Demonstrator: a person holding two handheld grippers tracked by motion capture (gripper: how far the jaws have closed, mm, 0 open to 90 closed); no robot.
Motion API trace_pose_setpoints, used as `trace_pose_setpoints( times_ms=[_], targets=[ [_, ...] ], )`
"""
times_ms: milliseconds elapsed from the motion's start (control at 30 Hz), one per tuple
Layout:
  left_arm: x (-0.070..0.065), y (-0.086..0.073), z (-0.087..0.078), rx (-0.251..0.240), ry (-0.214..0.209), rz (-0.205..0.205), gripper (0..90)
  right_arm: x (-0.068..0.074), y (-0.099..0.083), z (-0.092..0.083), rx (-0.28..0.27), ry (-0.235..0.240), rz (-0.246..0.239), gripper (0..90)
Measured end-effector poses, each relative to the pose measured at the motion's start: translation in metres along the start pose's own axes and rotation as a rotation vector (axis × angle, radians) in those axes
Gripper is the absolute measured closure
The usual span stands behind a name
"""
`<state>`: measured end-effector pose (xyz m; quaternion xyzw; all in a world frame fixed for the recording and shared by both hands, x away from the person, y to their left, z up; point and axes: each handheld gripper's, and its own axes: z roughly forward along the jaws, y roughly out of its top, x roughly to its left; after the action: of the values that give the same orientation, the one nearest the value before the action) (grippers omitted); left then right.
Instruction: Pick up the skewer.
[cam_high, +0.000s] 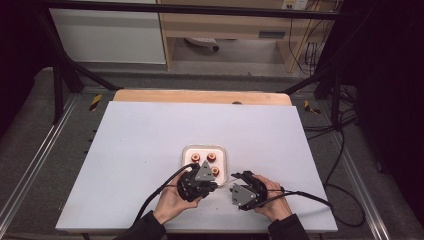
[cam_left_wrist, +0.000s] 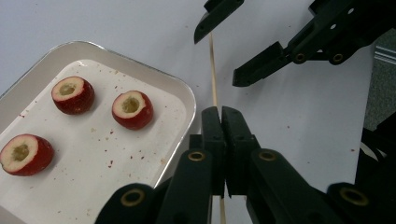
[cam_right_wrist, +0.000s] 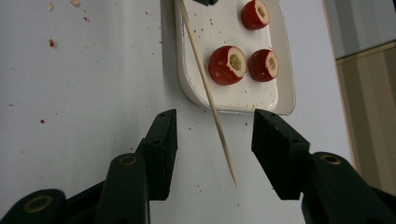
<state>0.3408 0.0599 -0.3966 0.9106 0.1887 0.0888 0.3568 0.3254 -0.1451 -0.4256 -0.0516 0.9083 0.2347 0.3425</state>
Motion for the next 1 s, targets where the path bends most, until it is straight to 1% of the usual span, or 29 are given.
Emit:
trace_pose_setpoints(
  times_ms=[33,67,100,167,233,300,433,500,567,600,633,667,800,900,933,1000],
  targets=[
    [0.0,0.001,0.001,0.004,-0.002,0.004,88.7,0.0,0.0,0.0,0.0,0.0,0.0,53.0],
    [-0.001,0.003,0.002,0.006,0.0,0.005,88.8,0.001,0.001,0.001,-0.008,0.002,-0.032,54.9],
    [-0.001,0.004,0.002,0.012,-0.001,0.011,88.7,0.002,0.001,0.001,-0.007,0.004,-0.049,55.3],
    [-0.002,0.006,0.004,0.018,-0.002,0.015,88.8,0.003,0.001,0.002,-0.004,-0.008,-0.083,56.5],
    [-0.002,0.008,0.005,0.022,-0.005,0.018,88.7,0.004,0.0,0.003,-0.016,0.006,-0.121,60.4],
    [-0.003,0.009,0.007,0.024,-0.008,0.024,88.7,0.004,0.0,0.004,-0.024,0.011,-0.152,63.2],
    [-0.004,0.012,0.009,0.033,-0.013,0.031,88.7,0.005,-0.001,0.007,-0.028,0.021,-0.181,67.5],
    [-0.004,0.012,0.009,0.034,-0.015,0.032,88.8,0.005,-0.001,0.007,-0.028,0.014,-0.194,70.5],
    [-0.004,0.012,0.01,0.036,-0.016,0.033,88.7,0.005,-0.001,0.007,-0.026,0.011,-0.195,71.7],
    [-0.005,0.011,0.01,0.037,-0.018,0.034,88.7,0.005,-0.001,0.007,-0.022,0.006,-0.203,74.7],
    [-0.005,0.011,0.01,0.037,-0.018,0.034,88.7,0.005,-0.001,0.007,-0.022,0.006,-0.203,74.7],
    [-0.006,0.011,0.009,0.034,-0.019,0.033,88.8,0.005,-0.002,0.007,-0.013,0.005,-0.209,77.0],
    [-0.006,0.011,0.009,0.033,-0.019,0.031,88.7,0.005,-0.002,0.008,-0.005,0.013,-0.229,83.0],
    [-0.004,0.011,0.008,0.04,-0.018,0.032,88.8,0.005,-0.003,0.008,-0.001,0.016,-0.23,85.2],
    [-0.004,0.011,0.008,0.039,-0.019,0.032,88.8,0.005,-0.003,0.008,0.007,0.015,-0.243,86.8],
    [-0.004,0.011,0.008,0.038,-0.021,0.031,88.8,0.005,-0.003,0.008,0.008,0.013,-0.245,88.0]
  ],
)
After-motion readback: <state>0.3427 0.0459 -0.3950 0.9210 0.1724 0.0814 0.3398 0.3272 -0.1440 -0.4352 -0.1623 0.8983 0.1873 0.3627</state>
